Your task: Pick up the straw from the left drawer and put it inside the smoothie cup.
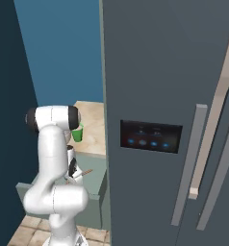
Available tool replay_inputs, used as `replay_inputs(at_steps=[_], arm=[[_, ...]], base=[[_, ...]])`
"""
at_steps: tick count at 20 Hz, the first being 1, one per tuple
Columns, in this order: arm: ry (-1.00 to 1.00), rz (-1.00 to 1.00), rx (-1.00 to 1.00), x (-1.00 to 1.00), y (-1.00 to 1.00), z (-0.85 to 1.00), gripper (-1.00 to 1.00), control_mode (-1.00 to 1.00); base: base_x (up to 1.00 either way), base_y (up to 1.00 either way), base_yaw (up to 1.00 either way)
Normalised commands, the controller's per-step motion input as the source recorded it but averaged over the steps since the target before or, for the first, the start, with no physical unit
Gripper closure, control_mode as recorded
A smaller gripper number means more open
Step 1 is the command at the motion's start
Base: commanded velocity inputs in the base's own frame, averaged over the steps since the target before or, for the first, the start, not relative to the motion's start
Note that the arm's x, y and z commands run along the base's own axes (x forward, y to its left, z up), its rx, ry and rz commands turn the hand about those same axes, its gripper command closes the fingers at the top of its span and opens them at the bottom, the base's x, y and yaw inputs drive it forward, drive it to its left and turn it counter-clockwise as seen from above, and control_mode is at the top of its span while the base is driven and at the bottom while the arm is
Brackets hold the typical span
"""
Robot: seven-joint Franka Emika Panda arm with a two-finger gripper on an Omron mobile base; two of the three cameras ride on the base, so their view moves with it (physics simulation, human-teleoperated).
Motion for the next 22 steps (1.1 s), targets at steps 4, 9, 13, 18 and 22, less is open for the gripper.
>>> replay_inputs(at_steps=[4, 9, 13, 18, 22], arm=[[-0.01, -0.01, 0.00, -0.19, 0.00, -0.42, 1.00, -1.00], [-0.03, 0.00, 0.00, -0.25, 0.00, -0.25, 1.00, -1.00], [0.00, 0.00, 0.00, -0.26, 0.03, -0.10, 1.00, -1.00], [0.00, -0.02, 0.00, -0.12, 0.13, 0.00, 1.00, -1.00], [-0.07, -0.04, 0.00, -0.01, 0.20, 0.22, 1.00, -1.00]], base=[[0.00, 0.00, 0.00], [0.00, 0.00, 0.00], [0.00, 0.00, 0.00], [0.00, 0.00, 0.00], [0.00, 0.00, 0.00]])
